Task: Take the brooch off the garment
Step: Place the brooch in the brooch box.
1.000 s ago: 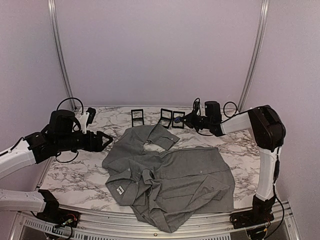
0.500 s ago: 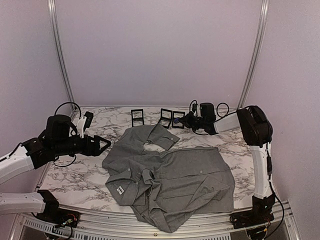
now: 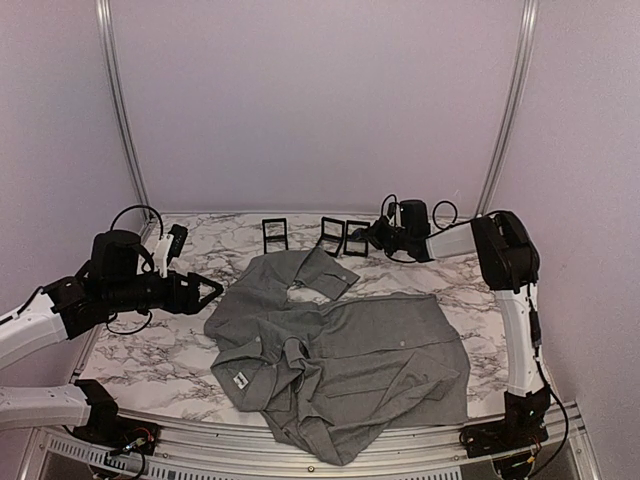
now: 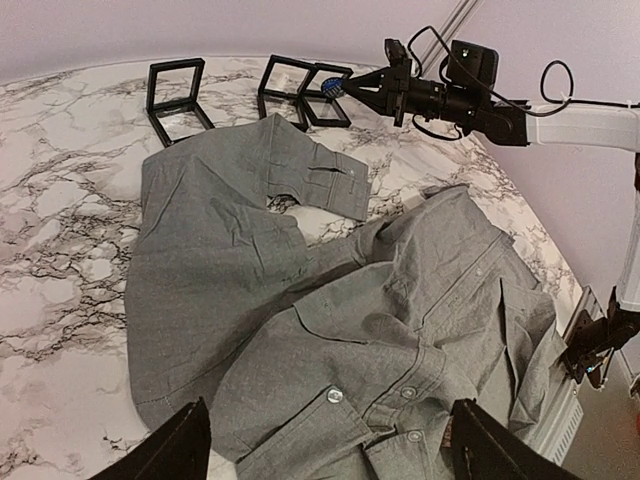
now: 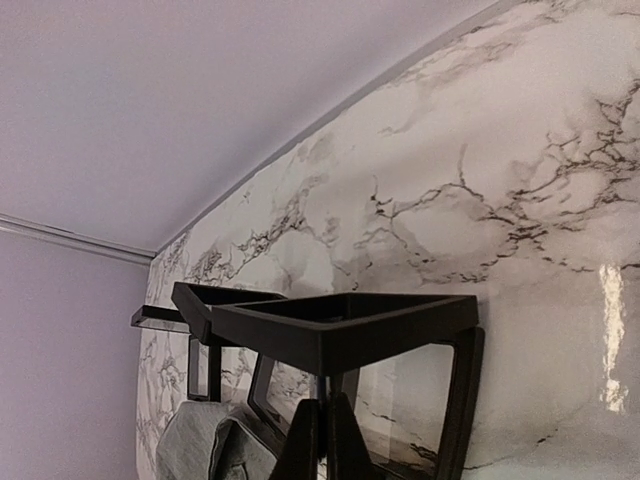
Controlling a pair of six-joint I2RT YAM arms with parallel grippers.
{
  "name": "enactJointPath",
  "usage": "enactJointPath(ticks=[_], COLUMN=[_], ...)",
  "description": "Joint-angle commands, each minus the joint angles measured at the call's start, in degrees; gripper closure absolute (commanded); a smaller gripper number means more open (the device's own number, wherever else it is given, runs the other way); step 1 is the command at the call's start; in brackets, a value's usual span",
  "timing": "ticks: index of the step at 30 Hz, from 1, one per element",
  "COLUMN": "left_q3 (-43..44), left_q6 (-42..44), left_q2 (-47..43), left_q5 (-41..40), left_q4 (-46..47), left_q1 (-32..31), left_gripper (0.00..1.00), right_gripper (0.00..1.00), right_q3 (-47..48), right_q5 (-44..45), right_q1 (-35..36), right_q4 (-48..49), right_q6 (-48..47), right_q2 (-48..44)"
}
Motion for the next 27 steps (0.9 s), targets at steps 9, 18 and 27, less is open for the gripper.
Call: enactJointPath(ticks=[9, 18, 27], left_q3=[-0.8, -0.9, -1.1], left_q6=[0.2, 0.0, -0.2], left_q2=[0.5, 1.3, 1.8], left_q5=[2.1, 2.7, 3.2], left_q4=[2.1, 2.8, 3.3], left_q1=[0.4, 0.4, 0.5], left_gripper=[0.15, 0.15, 0.15], right_gripper=[1.0, 1.0, 0.99], right_q3=[4.5, 6.5, 6.6], right_q5=[0.9, 0.5, 0.5], right_q1=[-0.3, -0.3, -0.2], right_q4=[-4.1, -5.8, -6.3], right_q6=[-0.2, -0.2, -0.5], right_q2=[3.0, 4.2, 4.8])
